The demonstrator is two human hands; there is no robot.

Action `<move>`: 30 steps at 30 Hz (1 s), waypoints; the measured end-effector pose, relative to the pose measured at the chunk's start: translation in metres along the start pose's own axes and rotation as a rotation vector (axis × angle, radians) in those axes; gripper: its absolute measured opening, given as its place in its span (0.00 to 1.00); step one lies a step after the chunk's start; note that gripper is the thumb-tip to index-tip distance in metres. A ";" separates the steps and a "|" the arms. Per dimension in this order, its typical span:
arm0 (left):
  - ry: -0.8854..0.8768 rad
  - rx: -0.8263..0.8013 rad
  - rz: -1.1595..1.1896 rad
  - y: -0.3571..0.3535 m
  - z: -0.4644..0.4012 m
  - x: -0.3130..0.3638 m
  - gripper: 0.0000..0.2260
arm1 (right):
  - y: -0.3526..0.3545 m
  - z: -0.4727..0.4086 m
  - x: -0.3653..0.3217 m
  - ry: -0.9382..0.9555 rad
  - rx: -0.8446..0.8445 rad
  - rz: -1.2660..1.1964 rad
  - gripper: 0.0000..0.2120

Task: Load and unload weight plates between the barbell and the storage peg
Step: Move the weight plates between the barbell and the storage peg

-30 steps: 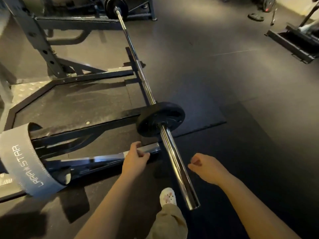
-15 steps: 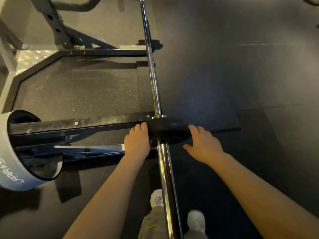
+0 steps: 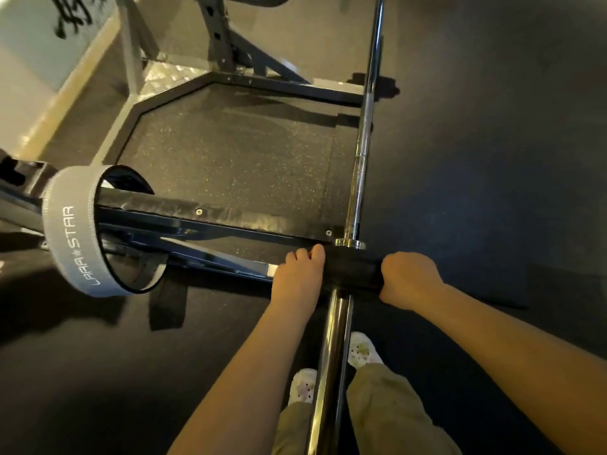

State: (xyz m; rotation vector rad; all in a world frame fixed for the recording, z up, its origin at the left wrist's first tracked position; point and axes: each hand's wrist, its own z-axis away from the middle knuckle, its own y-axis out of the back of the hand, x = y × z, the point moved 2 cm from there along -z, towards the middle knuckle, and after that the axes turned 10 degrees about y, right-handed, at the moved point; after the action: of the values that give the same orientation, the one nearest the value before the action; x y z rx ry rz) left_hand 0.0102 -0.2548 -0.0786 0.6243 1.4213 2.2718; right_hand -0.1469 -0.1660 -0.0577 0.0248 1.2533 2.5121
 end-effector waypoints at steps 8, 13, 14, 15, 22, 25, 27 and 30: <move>0.131 0.012 -0.010 0.003 0.008 0.013 0.27 | -0.008 0.009 0.018 0.144 0.070 -0.172 0.13; 0.158 0.007 0.007 0.007 0.009 0.017 0.22 | -0.015 0.010 0.023 0.155 0.079 -0.216 0.16; 0.155 0.008 0.004 0.008 0.008 0.017 0.22 | -0.016 0.010 0.024 0.154 0.078 -0.225 0.17; 0.153 0.008 -0.003 0.008 0.008 0.017 0.22 | -0.016 0.010 0.025 0.151 0.081 -0.225 0.17; 0.109 0.006 -0.031 0.008 0.003 0.012 0.25 | -0.020 0.006 0.023 0.103 0.097 -0.244 0.18; 0.087 0.020 -0.050 0.006 0.002 0.010 0.26 | -0.020 0.008 0.022 0.088 0.101 -0.255 0.18; 0.076 0.023 -0.062 0.005 0.003 0.010 0.26 | -0.021 0.010 0.021 0.071 0.105 -0.272 0.18; 0.061 0.042 -0.091 0.003 0.005 0.010 0.27 | -0.024 0.013 0.018 0.040 0.127 -0.293 0.19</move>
State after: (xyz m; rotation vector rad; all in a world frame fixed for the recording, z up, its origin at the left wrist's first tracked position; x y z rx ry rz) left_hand 0.0048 -0.2471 -0.0729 0.4965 1.4976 2.2130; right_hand -0.1551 -0.1374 -0.0709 -0.1681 1.3250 2.1916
